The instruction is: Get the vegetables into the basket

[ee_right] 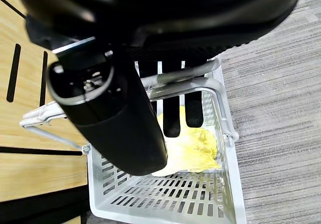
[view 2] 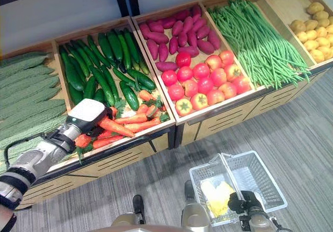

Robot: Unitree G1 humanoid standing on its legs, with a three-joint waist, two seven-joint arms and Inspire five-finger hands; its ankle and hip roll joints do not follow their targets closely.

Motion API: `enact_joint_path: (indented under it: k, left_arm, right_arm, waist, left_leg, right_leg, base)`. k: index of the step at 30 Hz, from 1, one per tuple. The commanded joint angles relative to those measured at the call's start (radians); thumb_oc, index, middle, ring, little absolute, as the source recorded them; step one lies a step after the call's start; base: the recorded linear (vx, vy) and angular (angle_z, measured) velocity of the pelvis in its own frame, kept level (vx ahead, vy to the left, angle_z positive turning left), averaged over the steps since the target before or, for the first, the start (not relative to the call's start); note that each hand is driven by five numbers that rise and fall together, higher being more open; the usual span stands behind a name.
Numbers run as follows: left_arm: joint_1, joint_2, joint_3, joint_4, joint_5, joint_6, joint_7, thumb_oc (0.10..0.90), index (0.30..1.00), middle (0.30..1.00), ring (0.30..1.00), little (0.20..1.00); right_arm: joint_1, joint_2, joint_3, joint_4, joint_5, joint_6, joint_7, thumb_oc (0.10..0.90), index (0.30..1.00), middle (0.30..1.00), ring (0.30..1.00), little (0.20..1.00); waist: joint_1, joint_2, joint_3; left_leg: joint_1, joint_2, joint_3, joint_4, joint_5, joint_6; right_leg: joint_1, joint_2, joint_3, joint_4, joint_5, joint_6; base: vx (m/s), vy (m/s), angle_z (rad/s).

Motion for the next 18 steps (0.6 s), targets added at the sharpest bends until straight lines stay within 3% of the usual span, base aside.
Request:
enact_joint_path:
  k: [1, 6, 14, 18]
  left_arm:
    - [-0.121, 0.090, 0.103, -0.025, -0.086, 0.018, 0.104, 0.471, 0.399, 0.399, 0.399, 0.399]
    - [-0.113, 0.135, 0.163, -0.099, -0.098, 0.013, 0.111, 0.469, 0.396, 0.396, 0.396, 0.396]
    - [-0.114, 0.197, 0.163, -0.165, -0.091, -0.016, 0.080, 0.473, 0.402, 0.402, 0.402, 0.402]
    - [-0.137, 0.228, 0.126, -0.194, -0.085, -0.033, 0.059, 0.433, 0.347, 0.347, 0.347, 0.347]
  right_arm:
    - [-0.013, -0.030, -0.011, -0.016, -0.007, -0.038, -0.013, 0.400, 0.300, 0.300, 0.300, 0.300]
    - [-0.012, -0.026, -0.008, -0.015, -0.009, -0.032, -0.005, 0.400, 0.300, 0.300, 0.300, 0.300]
    - [-0.005, -0.024, 0.002, -0.018, -0.015, -0.029, 0.002, 0.400, 0.300, 0.300, 0.300, 0.300]
    - [-0.002, -0.028, 0.004, -0.012, -0.018, -0.031, 0.003, 0.400, 0.300, 0.300, 0.300, 0.300]
  waist:
    - [-0.007, -0.034, -0.042]
    - [0.001, -0.038, -0.052]
    - [0.006, -0.039, -0.060]
    - [0.005, -0.036, -0.066]
  left_leg:
    - [0.034, -0.001, -0.012, 0.007, -0.063, -0.024]
    - [0.037, -0.003, -0.019, 0.007, -0.064, -0.025]
    - [0.037, -0.007, -0.026, 0.007, -0.065, -0.024]
    - [0.039, -0.010, -0.026, 0.007, -0.068, -0.022]
  right_leg:
    - [0.055, -0.078, 0.003, 0.007, -0.073, 0.104]
    - [0.065, -0.080, -0.006, 0.006, -0.075, 0.104]
    - [0.073, -0.082, -0.010, 0.005, -0.077, 0.105]
    - [0.078, -0.086, -0.011, 0.005, -0.078, 0.106]
  base:
    - [0.01, -0.003, 0.10]
    - [0.01, 0.004, 0.08]
    - [0.00, 0.002, 0.02]
    - [0.00, 0.000, 0.00]
